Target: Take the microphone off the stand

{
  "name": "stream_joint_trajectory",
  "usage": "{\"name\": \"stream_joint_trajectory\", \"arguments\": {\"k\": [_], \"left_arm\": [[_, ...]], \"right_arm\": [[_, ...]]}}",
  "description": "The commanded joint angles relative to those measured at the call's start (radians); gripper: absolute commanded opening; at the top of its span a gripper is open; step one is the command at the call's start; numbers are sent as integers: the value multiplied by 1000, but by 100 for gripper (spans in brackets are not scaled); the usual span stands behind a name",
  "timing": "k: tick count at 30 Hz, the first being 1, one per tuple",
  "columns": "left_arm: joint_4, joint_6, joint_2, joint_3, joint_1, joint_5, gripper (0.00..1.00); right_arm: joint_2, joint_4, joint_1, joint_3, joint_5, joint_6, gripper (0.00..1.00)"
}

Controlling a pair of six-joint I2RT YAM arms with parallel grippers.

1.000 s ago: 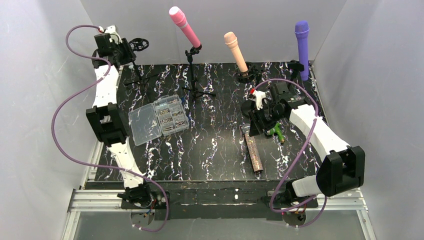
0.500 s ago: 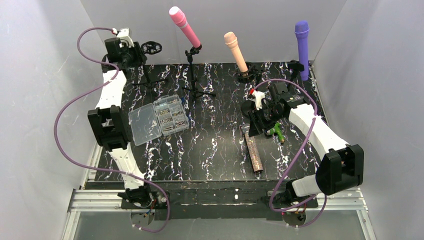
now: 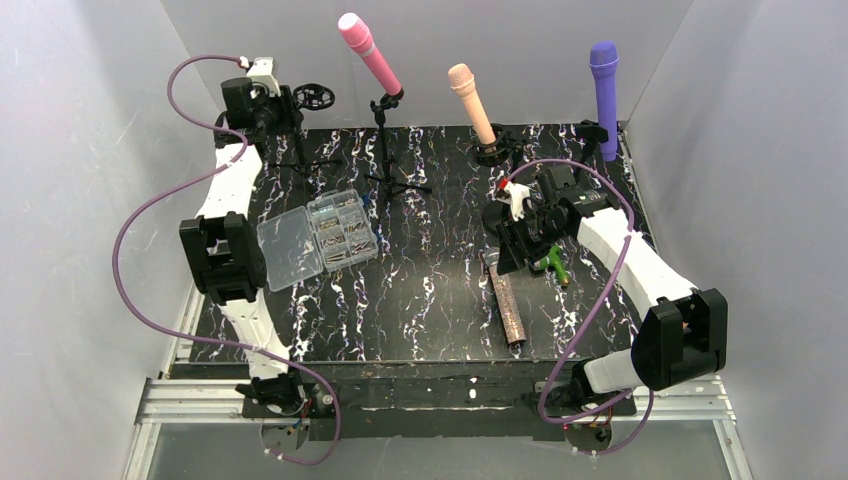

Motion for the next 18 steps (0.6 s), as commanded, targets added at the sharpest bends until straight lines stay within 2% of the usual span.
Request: {"name": "stream_joint_trajectory", "arguments": {"k": [1, 18], "left_arm": [[-231, -39, 72, -68, 7, -62, 0], [-324, -93, 113, -114, 57, -83, 0]], "right_arm": [[-9, 16, -5, -9, -15, -6, 60], [3, 15, -4, -13, -22, -6, 59]]}}
